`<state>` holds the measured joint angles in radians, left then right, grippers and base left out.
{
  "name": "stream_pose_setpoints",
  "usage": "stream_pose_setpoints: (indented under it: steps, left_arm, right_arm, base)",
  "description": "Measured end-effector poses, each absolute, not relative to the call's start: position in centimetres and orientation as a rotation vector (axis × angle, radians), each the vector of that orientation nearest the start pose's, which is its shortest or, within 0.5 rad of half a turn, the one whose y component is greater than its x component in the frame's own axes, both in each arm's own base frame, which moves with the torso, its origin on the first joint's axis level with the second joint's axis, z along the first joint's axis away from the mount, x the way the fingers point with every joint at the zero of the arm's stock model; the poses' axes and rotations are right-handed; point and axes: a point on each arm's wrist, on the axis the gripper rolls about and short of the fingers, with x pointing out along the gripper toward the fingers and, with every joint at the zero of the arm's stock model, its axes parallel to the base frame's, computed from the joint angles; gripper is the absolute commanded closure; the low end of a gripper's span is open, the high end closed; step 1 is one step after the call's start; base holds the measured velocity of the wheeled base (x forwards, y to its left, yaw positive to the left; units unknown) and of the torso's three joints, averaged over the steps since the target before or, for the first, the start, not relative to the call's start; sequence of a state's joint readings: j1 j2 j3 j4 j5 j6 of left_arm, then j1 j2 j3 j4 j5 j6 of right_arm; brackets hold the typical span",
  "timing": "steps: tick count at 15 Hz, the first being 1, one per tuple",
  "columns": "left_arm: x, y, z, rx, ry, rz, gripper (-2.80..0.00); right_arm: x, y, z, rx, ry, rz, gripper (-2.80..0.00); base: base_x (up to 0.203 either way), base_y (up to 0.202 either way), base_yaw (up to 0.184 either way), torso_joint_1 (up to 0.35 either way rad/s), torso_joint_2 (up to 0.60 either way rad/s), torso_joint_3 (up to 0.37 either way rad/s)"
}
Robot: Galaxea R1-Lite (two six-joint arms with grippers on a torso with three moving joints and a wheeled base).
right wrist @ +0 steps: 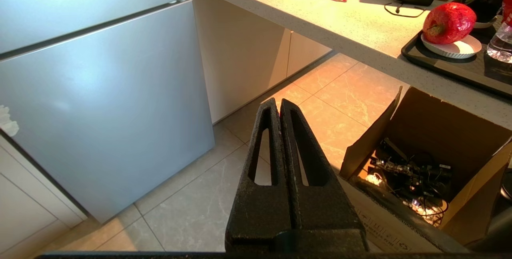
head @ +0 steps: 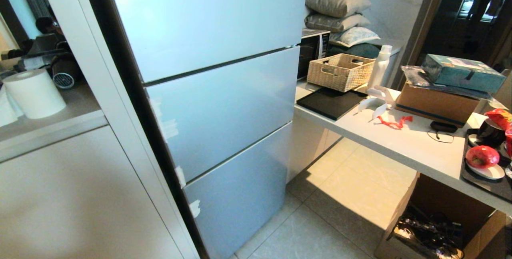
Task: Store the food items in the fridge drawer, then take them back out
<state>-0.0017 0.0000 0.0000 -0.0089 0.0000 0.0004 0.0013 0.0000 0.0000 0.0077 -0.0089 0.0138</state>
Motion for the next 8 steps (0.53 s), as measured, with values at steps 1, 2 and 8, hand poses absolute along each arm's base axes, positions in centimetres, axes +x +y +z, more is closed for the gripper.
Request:
stream_pose_setpoints:
  steps: [1, 2, 8]
  left_arm:
    - [-2.28, 0.00, 7.64, 0.000, -0.009, -0.002, 0.00]
    - [-2.28, 0.00, 7.64, 0.000, -0.009, -0.002, 0.00]
    - [-2.28, 0.00, 7.65, 0.004, -0.010, -0.002, 0.00]
  right_arm:
    - [-2.28, -0.02, 7.47, 0.014, 0.008, -0.008, 0.00]
    - [-2.28, -0.02, 7.47, 0.013, 0.008, -0.008, 0.00]
    - [-2.28, -0.02, 7.47, 0.014, 0.008, -0.008, 0.00]
  base:
    - [0.000, 0.000, 0.000, 0.000, 0.00, 0.000]
    - [0.000, 0.000, 0.000, 0.000, 0.00, 0.000]
    - [0.000, 0.000, 0.000, 0.000, 0.00, 0.000]
